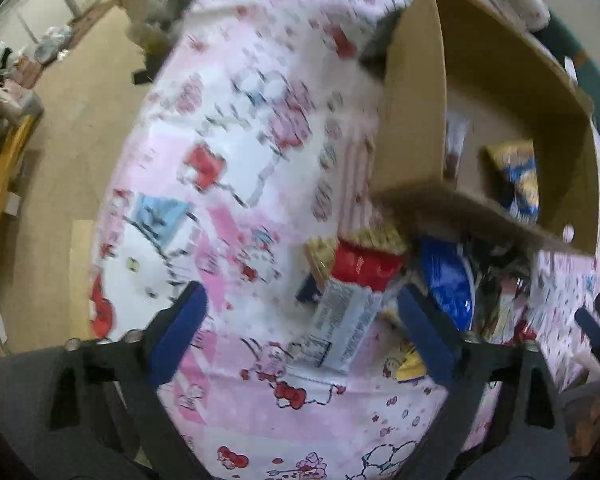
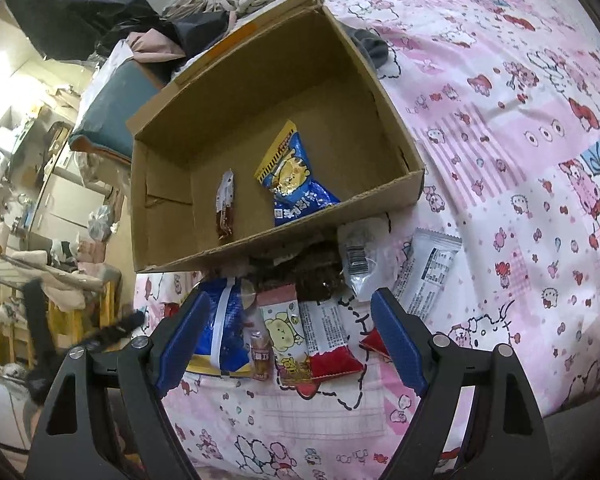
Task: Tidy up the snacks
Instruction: 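Grasp the red-white wrapped bar with the left tool while the right tool grasps the pink cartoon packet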
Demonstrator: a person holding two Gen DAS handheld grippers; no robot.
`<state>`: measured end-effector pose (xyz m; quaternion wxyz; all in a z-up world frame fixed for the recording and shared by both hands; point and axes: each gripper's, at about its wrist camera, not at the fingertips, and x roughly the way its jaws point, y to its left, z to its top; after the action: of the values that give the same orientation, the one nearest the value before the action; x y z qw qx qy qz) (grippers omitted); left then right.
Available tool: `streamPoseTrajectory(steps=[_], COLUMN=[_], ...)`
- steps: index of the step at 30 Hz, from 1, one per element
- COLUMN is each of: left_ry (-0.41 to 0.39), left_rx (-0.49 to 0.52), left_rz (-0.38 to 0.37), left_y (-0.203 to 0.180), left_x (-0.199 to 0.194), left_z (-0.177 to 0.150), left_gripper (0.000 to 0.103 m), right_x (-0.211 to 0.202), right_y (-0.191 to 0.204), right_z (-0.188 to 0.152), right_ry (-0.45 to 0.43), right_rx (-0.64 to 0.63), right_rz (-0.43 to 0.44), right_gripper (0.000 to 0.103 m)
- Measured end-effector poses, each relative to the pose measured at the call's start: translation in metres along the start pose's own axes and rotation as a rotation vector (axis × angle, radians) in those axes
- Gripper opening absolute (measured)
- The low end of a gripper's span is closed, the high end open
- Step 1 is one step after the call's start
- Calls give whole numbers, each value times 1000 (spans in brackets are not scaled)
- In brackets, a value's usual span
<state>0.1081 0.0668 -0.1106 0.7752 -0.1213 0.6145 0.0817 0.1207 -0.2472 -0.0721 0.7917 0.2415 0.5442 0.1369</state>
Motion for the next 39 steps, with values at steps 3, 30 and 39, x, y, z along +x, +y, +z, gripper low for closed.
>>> streamPoseTrajectory(steps=[3, 30, 39], left_ry=[54, -4, -27], left_rx=[78, 104, 135], left_rz=[11, -50, -55], left_y=[-16, -30, -37], left_x=[17, -24, -30], left_z=[-5, -8, -12], left_gripper=[68, 26, 26], right_x=[0, 94, 87], right_y=[-2, 40, 57], right_z=[1, -26, -41], right_ry=[3, 302, 285], right_rx=[13, -239, -312], right_rz=[6, -136, -143], right_gripper=[85, 44, 28])
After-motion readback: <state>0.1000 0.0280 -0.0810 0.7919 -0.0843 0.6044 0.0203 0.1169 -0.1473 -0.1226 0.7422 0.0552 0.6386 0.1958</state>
